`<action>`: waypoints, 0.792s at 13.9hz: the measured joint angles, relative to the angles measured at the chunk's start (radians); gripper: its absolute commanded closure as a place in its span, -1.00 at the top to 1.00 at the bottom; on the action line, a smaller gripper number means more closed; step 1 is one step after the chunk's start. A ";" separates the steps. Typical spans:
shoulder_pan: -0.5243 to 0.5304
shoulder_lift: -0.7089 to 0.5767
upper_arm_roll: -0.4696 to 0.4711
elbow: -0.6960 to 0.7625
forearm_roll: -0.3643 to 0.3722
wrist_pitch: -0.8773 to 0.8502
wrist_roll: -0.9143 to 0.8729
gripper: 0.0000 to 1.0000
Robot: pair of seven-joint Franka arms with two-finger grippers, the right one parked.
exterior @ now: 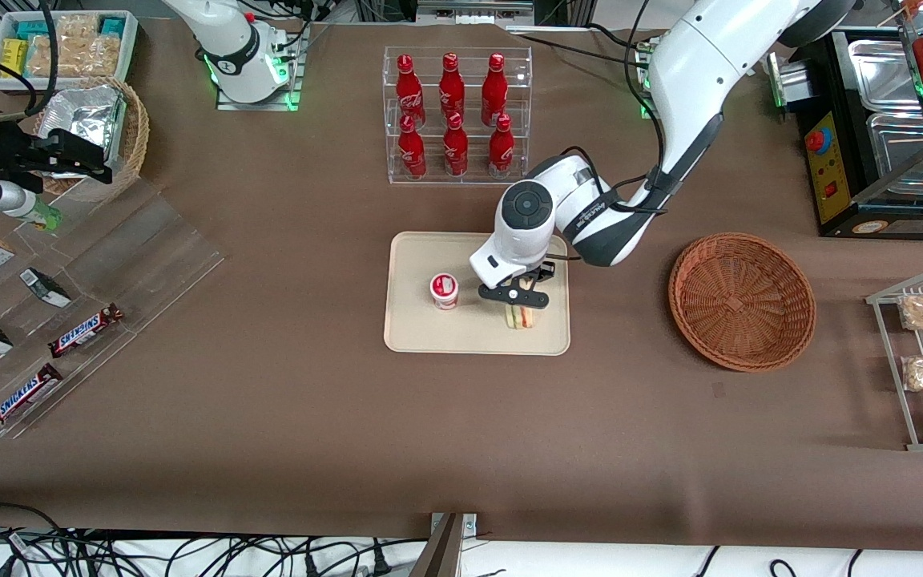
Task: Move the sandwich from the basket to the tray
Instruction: 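Lower the sandwich onto the tray and open the left gripper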
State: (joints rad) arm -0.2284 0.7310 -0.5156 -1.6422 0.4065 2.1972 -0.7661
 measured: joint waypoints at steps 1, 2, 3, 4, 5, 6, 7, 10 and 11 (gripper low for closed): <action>0.001 -0.001 0.000 0.006 0.005 0.000 -0.012 1.00; 0.003 -0.004 0.000 0.017 0.007 0.000 -0.027 1.00; 0.007 -0.014 0.000 0.032 0.008 -0.007 -0.049 1.00; 0.014 -0.034 0.000 0.049 0.008 -0.032 -0.064 1.00; 0.025 -0.065 0.000 0.068 0.008 -0.073 -0.076 1.00; 0.041 -0.105 0.000 0.086 0.008 -0.115 -0.085 1.00; 0.059 -0.150 0.000 0.101 0.007 -0.157 -0.100 1.00; 0.125 -0.277 -0.001 0.137 -0.012 -0.276 -0.146 1.00; 0.149 -0.310 -0.001 0.148 -0.031 -0.310 -0.149 1.00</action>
State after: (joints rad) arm -0.0798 0.4214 -0.5169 -1.4939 0.3757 1.8872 -0.9154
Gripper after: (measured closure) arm 0.000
